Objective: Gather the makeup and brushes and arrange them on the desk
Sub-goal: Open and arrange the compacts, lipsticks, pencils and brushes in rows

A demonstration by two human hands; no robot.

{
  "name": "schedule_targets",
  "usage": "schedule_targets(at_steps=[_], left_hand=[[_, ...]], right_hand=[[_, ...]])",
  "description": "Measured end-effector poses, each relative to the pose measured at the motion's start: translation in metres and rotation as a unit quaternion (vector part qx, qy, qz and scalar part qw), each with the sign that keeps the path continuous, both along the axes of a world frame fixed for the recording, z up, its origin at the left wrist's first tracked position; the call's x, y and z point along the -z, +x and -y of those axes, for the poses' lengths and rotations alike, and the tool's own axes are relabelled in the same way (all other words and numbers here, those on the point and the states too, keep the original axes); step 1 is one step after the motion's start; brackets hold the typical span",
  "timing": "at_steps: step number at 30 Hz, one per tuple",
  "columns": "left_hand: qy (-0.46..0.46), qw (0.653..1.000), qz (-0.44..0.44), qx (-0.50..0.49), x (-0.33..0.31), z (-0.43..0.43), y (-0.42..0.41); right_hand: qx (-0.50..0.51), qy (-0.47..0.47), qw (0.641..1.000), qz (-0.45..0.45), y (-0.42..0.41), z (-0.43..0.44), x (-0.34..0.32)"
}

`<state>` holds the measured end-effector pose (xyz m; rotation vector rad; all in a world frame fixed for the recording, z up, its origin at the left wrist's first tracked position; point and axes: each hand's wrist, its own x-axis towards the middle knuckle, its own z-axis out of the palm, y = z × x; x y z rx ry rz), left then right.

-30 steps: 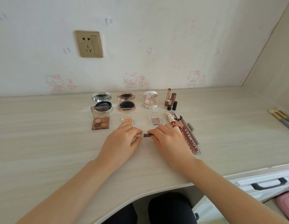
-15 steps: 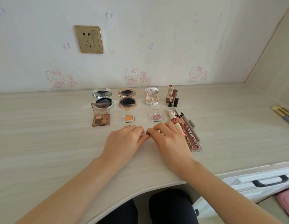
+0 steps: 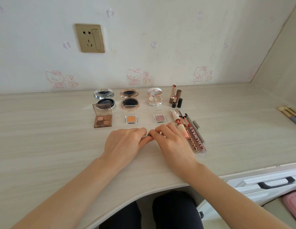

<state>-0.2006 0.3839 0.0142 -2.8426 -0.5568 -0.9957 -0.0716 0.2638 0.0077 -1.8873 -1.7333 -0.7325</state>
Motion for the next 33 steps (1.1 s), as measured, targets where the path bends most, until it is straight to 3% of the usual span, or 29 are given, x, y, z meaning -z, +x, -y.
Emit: schedule_targets(at_steps=[13, 20, 26, 30, 33], left_hand=[[0.005, 0.999, -0.036, -0.01, 0.003, -0.008, -0.003], [-0.033, 0.998, -0.056, 0.01, -0.003, -0.005, -0.005], [-0.084, 0.995, -0.049, -0.005, -0.007, -0.004, -0.007], [-0.158, 0.987, -0.006, -0.011, -0.015, -0.004, -0.005], [-0.246, 0.968, 0.039, 0.007, -0.025, 0.004, 0.002]], right_hand=[[-0.012, -0.044, 0.998, -0.044, -0.004, 0.003, -0.002], [0.063, 0.042, 0.997, -0.006, 0.001, 0.003, 0.0], [0.133, 0.021, 0.991, 0.001, 0.003, 0.007, -0.001], [0.158, 0.008, 0.985, -0.072, 0.007, 0.018, -0.016], [0.168, -0.022, 0.958, -0.231, 0.015, 0.026, -0.032]])
